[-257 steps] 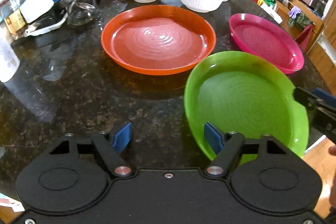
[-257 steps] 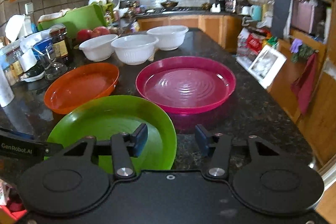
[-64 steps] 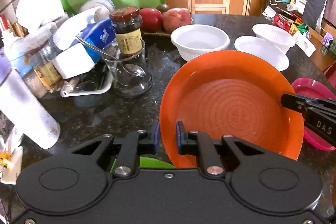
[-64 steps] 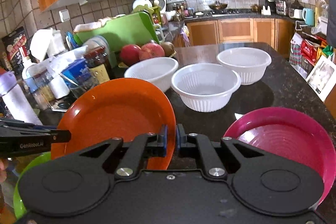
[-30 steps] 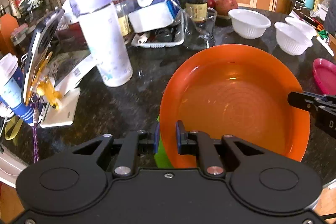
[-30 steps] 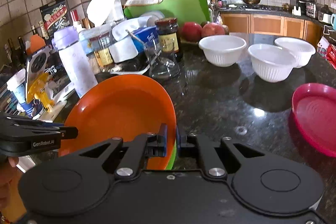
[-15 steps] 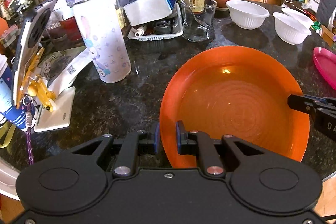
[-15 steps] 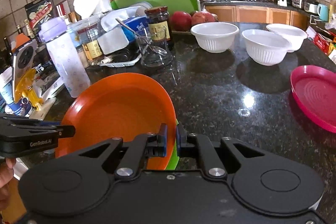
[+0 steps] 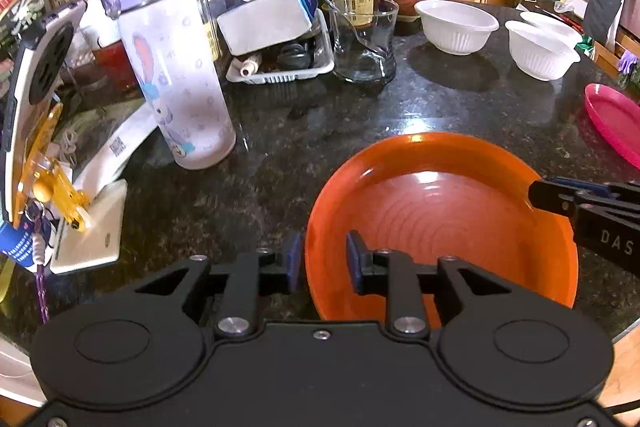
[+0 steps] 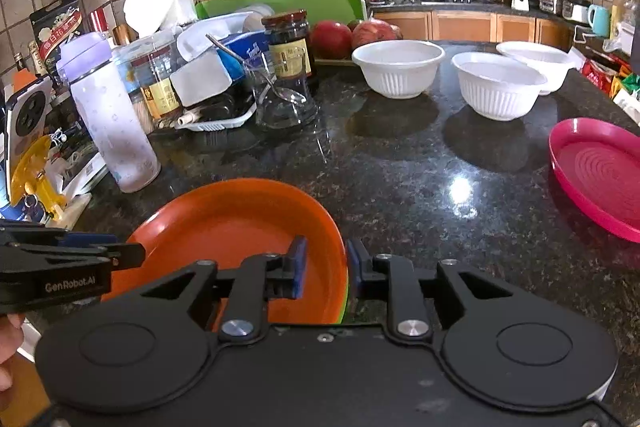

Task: Organize plates and bowls
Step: 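Lift the orange plate and lower it onto the green plate, open left gripper, then withdraw the left gripper and move it toward the magenta plate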

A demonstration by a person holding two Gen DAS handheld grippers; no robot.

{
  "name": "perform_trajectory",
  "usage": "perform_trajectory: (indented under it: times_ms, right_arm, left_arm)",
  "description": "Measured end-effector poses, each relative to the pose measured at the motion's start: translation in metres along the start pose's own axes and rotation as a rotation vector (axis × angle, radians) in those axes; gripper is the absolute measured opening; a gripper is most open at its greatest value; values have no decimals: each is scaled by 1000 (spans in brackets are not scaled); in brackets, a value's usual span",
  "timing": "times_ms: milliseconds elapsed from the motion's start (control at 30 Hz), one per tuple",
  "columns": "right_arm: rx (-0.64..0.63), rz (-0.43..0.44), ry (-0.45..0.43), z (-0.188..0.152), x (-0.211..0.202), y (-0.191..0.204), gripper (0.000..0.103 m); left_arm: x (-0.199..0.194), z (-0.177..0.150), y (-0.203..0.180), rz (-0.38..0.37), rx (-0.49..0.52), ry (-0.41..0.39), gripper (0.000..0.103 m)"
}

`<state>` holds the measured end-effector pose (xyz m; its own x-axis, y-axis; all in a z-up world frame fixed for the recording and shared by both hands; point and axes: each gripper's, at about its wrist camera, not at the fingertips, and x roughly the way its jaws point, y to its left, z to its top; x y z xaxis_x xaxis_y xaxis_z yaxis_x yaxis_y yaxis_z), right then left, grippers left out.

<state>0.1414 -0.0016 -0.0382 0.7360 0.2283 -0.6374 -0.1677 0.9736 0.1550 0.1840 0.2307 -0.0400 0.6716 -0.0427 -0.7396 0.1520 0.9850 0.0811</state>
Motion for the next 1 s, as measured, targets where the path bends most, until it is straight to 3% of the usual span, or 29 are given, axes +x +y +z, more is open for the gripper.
perform_trajectory:
  times_ms: [67,267,533,767,833,1000]
  right_arm:
    - [-1,1,-12,1,-1,1,30]
    - [1,1,-32,1,-4,3,37]
    - [25,11,-66,2,-9,4,39]
    - [29,-28,-123,1,-17,5,56]
    - [32,-49,-158,0,-21,4,56]
    - [67,-90,-229,1,-31,-2,58]
  left_arm:
    - [0,0,1,-2,-4,-9,51]
    - [-1,1,7,-16,-21,-20,52]
    - [-6,2,11,-3,-38,-56,62]
    - [-13,4,15,-18,-58,-90,71]
    - [-16,5,14,5,-64,-98,80]
    - [-25,6,7,74,-38,-157,81]
